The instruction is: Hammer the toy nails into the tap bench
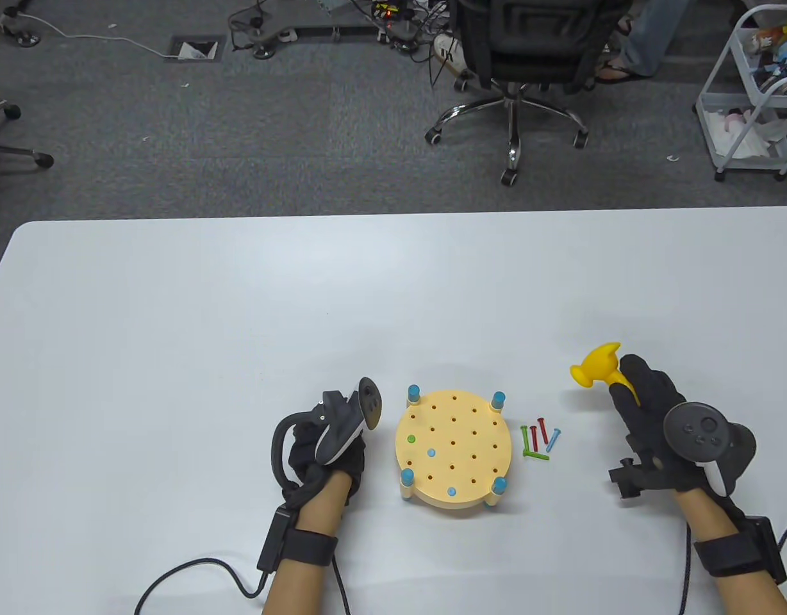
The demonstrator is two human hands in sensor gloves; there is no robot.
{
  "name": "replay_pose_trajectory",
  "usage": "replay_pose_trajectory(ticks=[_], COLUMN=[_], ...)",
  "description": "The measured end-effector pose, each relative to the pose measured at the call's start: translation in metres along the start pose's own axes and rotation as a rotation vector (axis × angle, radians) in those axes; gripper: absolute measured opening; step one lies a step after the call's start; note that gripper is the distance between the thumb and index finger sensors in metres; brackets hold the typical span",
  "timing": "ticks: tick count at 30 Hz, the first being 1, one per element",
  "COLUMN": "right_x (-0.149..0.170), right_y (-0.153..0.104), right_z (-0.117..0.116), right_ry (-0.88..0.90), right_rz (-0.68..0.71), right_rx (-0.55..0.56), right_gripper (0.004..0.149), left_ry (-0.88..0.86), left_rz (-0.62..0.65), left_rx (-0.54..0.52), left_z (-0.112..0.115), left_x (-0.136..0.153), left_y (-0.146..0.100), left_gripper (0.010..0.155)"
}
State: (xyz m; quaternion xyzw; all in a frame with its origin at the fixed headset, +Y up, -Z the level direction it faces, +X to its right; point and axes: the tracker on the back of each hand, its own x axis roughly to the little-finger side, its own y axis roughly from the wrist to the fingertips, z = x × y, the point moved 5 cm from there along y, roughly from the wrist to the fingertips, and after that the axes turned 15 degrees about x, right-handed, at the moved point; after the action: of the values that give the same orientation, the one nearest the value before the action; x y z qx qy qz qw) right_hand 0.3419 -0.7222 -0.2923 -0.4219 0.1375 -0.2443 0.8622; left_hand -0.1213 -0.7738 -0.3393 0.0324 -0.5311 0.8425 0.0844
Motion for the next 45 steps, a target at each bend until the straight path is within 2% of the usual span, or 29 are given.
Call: replay_pose_trajectory(ticks=[6, 11, 15, 18, 20, 25, 30, 32, 36, 40, 45], right_x=[-0.003, -0.007, -0.008, -0.008, -0.008, -0.008, -0.012, -0.013, -0.013, -0.015, -0.015], right_y=[-0.003, -0.006, -0.007, -0.007, -0.007, -0.007, -0.007, -0.008, -0.010, -0.011, -0.012], right_z=[-0.006, -0.008, -0.008, -0.008, -0.008, -0.008, -0.006, -0.006, -0.010, -0.012, -0.014], right_ry=[-0.028, -0.036, -0.038, -0.034, -0.032, -0.031, -0.098, -0.093, -0.089, -0.087, -0.071], right_rz=[0.032, 0.060, 0.075, 0.082, 0.084, 0.079, 0.088, 0.089, 0.101, 0.111, 0.110], right_rx=[-0.010, -0.014, -0.014, -0.016, -0.016, -0.012, 0.012, 0.002, -0.007, -0.013, -0.024], right_gripper=[0.059, 0.060, 0.060, 0.060, 0.060, 0.065, 0.066, 0.063, 0.063, 0.063, 0.063], left_ry=[0.009, 0.003, -0.132, -0.200, -0.264, -0.442, -0.579, -0.560, -0.420, -0.280, -0.136], left_rz=[-0.061, -0.051, -0.009, 0.015, 0.032, 0.187, 0.355, 0.468, 0.599, 0.695, 0.713], left_rx=[0.003, 0.022, 0.022, 0.020, -0.048, -0.207, -0.439, -0.495, -0.518, -0.467, -0.402], left_z=[0.001, 0.003, 0.005, -0.001, -0.015, -0.049, -0.079, -0.085, -0.087, -0.083, -0.075], left_x=[-0.005, -0.010, 0.002, 0.019, 0.031, 0.056, 0.065, 0.052, 0.015, -0.021, -0.049], left_y=[-0.001, -0.001, 0.001, -0.002, -0.012, -0.049, -0.091, -0.110, -0.134, -0.150, -0.150], left_gripper=[0.051, 0.056, 0.060, 0.052, 0.044, 0.044, 0.044, 0.044, 0.044, 0.044, 0.043])
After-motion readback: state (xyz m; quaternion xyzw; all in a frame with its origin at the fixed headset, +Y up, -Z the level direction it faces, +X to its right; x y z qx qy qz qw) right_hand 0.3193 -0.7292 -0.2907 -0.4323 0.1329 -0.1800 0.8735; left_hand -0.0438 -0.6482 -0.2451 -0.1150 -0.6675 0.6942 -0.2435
